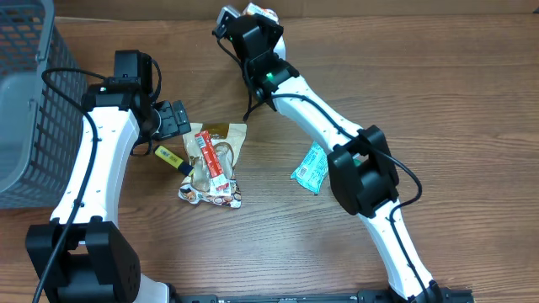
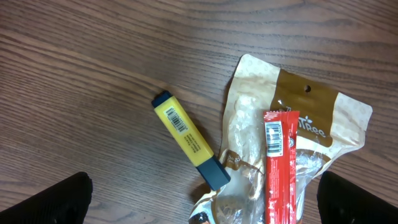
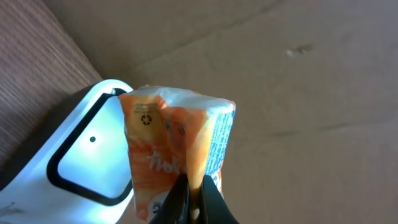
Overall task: Scan the item barcode
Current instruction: 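Carry the orange box to the white scanner and hold it there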
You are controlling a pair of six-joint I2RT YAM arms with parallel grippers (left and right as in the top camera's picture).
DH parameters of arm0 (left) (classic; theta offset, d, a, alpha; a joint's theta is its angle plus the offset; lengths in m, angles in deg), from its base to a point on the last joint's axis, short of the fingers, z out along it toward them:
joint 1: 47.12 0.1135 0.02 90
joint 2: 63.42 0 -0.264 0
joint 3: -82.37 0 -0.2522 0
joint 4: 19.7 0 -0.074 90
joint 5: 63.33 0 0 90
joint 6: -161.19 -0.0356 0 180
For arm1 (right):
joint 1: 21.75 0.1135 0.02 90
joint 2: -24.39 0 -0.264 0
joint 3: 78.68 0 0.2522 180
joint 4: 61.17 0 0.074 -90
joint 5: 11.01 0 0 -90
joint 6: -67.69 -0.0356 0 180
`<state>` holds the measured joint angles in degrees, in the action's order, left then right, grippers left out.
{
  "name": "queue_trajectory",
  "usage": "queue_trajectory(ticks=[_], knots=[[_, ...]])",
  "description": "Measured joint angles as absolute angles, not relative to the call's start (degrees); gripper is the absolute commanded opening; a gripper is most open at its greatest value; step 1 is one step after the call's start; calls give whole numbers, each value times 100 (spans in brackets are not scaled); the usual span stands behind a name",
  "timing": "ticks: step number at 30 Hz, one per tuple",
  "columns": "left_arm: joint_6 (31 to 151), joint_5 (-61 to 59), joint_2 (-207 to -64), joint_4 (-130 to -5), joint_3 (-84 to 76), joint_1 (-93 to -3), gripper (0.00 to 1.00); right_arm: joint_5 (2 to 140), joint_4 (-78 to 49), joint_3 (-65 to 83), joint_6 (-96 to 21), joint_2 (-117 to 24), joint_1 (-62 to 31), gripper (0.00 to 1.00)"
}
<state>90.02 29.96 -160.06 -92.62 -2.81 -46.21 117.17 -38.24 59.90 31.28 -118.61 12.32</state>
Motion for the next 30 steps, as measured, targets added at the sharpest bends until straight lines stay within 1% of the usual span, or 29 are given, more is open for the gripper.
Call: queue_trajectory(ticks=[7, 16, 24, 30], knots=[[9002, 2996, -16006, -9262, -283, -4621, 100, 11762, -4281, 5990, 3434, -12143, 1192, 4], [9002, 2996, -16006, -9262, -281, -4621, 100, 11780, -4300, 5990, 3501, -12411, 948, 4], [9002, 2996, -16006, -9262, -283, -4621, 100, 11791, -4309, 5990, 3499, -12420, 941, 4], [9002, 2996, -16006, -9262, -281, -4621, 100, 12217, -4530, 5990, 3366, -12416, 948, 4]])
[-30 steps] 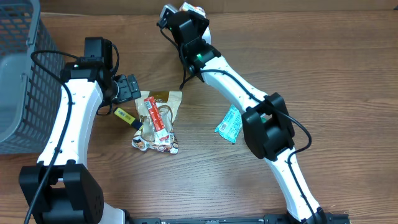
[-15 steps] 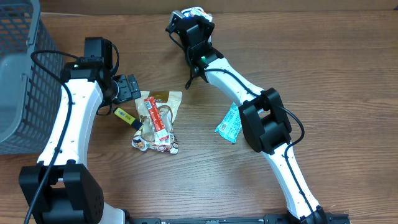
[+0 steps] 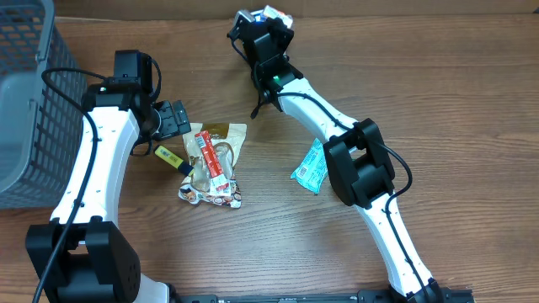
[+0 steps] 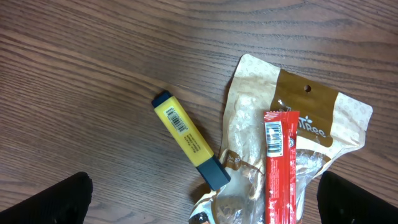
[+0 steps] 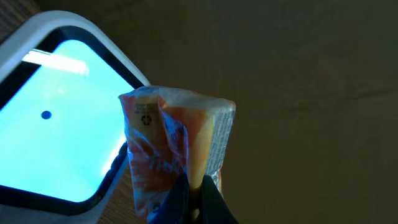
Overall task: Scan the item barcode
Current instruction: 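Carry the orange box to the white scanner and hold it there, then move the orange box right and release it on the table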
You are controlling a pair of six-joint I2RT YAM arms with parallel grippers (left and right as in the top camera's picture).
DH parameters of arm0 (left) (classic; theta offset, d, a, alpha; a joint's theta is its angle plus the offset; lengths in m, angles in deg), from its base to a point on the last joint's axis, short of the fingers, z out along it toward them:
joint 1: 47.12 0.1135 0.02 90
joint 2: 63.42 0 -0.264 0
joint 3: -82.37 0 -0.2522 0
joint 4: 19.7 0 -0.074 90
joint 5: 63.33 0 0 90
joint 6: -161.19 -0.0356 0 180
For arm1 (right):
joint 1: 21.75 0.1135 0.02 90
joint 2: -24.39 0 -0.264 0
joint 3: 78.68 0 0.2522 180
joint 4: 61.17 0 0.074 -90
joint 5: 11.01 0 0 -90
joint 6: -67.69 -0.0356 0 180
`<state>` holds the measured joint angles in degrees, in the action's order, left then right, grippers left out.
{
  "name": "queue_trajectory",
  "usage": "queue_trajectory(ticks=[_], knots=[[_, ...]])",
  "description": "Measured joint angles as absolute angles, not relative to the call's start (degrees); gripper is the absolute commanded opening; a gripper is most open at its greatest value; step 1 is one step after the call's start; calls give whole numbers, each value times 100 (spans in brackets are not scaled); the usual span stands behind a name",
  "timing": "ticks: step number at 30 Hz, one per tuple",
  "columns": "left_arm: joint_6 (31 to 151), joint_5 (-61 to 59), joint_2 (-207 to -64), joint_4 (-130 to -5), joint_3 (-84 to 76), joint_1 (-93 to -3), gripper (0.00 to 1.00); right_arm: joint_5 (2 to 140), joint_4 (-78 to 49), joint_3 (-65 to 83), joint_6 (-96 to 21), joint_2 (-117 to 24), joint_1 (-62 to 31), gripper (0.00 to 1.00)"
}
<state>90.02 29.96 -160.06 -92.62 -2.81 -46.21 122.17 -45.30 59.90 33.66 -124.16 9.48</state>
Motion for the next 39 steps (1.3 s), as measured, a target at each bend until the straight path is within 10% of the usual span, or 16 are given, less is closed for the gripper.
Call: queue_trajectory(ticks=[20, 30, 39], knots=[[9002, 2996, -16006, -9257, -283, -4621, 100, 12191, 289, 6012, -686, -8556, 810, 4], [9002, 2996, -16006, -9262, -283, -4621, 100, 10399, 3826, 5841, -3604, -7924, -1194, 4], [9002, 2996, -16006, -9262, -283, -4621, 100, 8934, 3186, 3577, -4330, -7979, -2930, 4]])
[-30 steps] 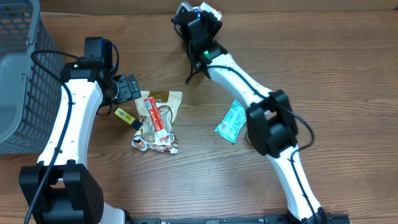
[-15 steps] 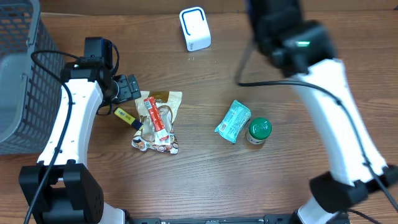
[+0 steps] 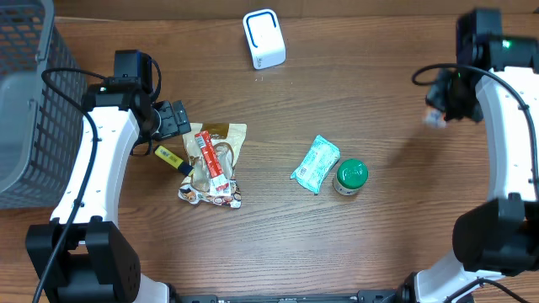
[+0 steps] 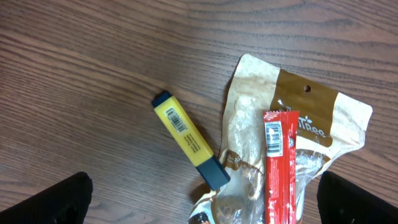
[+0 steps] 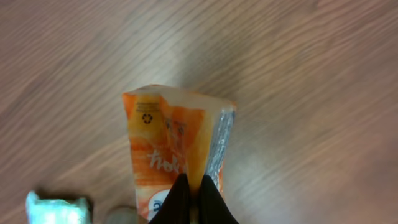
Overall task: Scan the item barcode
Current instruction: 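Move the orange box right and release it on the table, then reach the right gripper down to the mint wet-wipe pack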
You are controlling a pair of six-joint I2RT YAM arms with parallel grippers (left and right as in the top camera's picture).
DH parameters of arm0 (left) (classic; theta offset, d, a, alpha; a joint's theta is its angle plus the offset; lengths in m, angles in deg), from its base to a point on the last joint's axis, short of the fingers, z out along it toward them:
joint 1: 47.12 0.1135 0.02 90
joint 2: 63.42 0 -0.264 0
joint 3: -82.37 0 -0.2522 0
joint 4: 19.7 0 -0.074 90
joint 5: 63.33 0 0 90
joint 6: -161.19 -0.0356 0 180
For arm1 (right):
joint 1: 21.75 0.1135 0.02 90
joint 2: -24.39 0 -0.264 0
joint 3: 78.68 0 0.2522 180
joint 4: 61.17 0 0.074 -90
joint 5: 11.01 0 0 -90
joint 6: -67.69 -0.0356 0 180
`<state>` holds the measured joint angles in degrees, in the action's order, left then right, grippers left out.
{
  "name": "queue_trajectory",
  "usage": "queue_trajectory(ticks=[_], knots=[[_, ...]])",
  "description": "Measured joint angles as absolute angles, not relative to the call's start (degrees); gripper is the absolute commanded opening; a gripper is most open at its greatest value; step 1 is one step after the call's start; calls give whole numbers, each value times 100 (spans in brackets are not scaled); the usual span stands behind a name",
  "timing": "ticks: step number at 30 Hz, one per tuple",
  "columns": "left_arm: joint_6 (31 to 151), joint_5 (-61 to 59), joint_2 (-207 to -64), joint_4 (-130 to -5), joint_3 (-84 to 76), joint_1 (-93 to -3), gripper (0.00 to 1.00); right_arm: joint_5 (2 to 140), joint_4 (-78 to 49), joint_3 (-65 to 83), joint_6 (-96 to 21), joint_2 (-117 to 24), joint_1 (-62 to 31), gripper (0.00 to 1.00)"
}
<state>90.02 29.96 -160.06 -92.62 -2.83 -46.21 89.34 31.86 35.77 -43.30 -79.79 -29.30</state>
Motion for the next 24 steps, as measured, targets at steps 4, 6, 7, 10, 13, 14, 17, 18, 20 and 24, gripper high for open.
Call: queue_trajectory(ticks=[4, 6, 7, 10, 13, 14, 17, 18, 20, 24], knots=[[9002, 2994, -16006, -9262, -283, -4621, 100, 8742, 2119, 2279, -4369, -8016, -3111, 9], [9002, 2996, -16006, -9259, -283, -4621, 100, 8683, 1765, 1754, -4385, -8025, -3118, 14], [9002, 2996, -16006, -9259, -283, -4621, 100, 8659, 1533, 1472, -4402, -8025, -3118, 16], [9002, 2996, -16006, -9259, -283, -4621, 100, 8630, 1210, 983, -4409, -8027, -3111, 42], [9002, 2996, -16006, -9262, -283, -4621, 100, 8587, 1107, 803, -4398, -8027, -3114, 61], [9002, 2996, -16006, -9259, -283, -4621, 100, 8582, 1111, 803, -4406, -8027, -3114, 65], [9002, 2996, -16006, -9257, -283, -4621, 100, 8486, 1422, 967, -4302, -8031, -3114, 68], [9002, 2998, -16006, -9264, -283, -4621, 100, 8394, 1728, 1179, -4284, -8049, -3114, 69], [9002, 2996, -16006, -9262, -283, -4621, 100, 8147, 2257, 1721, -4253, -8075, -3114, 72], [9002, 2996, -16006, -9259, -283, -4621, 100, 7400, 3085, 3059, -4203, -8066, -3041, 72]])
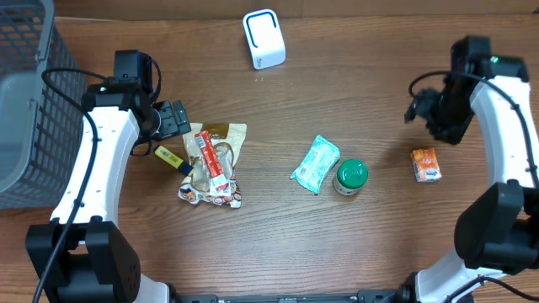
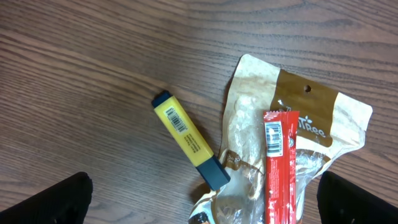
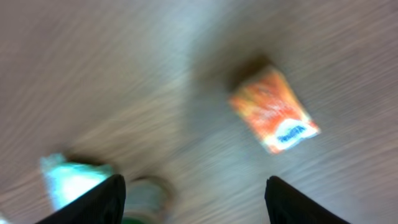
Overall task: Scan the item barcode
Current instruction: 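Reach the right gripper down to the mint wet-wipe pack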
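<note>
The orange packet (image 1: 425, 164) lies flat on the wood at the right, free of any gripper; the blurred right wrist view shows the orange packet (image 3: 273, 111) below and ahead. My right gripper (image 1: 434, 126) hangs just beyond it, open and empty (image 3: 193, 202). The white scanner (image 1: 264, 39) stands at the back centre. My left gripper (image 1: 173, 118) is open (image 2: 202, 205) over a yellow highlighter (image 2: 189, 140), a brown pouch (image 2: 298, 124) and a red bar (image 2: 280, 168).
A teal packet (image 1: 316, 164) and a green-lidded jar (image 1: 350, 176) sit mid-table, left of the orange packet. A grey wire basket (image 1: 21, 101) stands at the far left edge.
My right gripper was shut on the orange packet above the right side of the table. Now it is open and the packet lies on the table. The left arm has not moved.
My right gripper held the orange packet at the white scanner at the back, whose face showed white, then bright blue. Then the packet was over the table's right side, still held. Now it rests there, let go. The left gripper stayed open throughout.
</note>
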You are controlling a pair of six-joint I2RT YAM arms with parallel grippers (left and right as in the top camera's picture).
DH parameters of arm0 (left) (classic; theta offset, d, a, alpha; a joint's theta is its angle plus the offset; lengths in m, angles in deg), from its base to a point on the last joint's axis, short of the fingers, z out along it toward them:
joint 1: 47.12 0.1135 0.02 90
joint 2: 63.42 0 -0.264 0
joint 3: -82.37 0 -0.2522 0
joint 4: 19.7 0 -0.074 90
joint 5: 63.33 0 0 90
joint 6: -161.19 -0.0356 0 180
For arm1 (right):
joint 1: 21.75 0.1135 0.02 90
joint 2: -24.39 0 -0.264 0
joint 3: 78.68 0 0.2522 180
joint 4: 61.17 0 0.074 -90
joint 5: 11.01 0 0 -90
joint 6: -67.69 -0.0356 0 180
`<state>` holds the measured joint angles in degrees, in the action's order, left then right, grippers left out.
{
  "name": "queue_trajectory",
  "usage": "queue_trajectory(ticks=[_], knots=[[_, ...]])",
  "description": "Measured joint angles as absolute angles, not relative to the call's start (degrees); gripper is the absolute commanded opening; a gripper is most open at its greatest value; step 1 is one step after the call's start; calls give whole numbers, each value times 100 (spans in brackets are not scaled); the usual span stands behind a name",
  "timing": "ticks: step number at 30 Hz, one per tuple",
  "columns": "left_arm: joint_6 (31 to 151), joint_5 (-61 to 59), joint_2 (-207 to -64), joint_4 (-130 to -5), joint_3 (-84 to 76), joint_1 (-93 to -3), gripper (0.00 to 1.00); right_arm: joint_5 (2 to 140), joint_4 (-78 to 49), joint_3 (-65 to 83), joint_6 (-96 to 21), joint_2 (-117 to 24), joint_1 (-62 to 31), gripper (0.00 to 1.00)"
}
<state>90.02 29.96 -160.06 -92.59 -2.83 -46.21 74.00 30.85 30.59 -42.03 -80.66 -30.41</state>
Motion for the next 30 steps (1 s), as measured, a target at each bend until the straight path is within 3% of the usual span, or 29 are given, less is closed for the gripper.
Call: queue_trajectory(ticks=[4, 13, 23, 30], knots=[[9002, 2996, -16006, -9259, -283, -4621, 100, 6762, 3328, 3542, -4190, -8044, -2681, 64], [9002, 2996, -16006, -9257, -283, -4621, 100, 6436, 2086, 3127, -4752, -8047, -1127, 63], [9002, 2998, -16006, -9262, -283, -4621, 100, 7819, 703, 1807, -6260, -8049, 526, 63], [9002, 2996, -16006, -9262, -283, -4621, 100, 8794, 563, 1101, -6940, -8051, 834, 65]])
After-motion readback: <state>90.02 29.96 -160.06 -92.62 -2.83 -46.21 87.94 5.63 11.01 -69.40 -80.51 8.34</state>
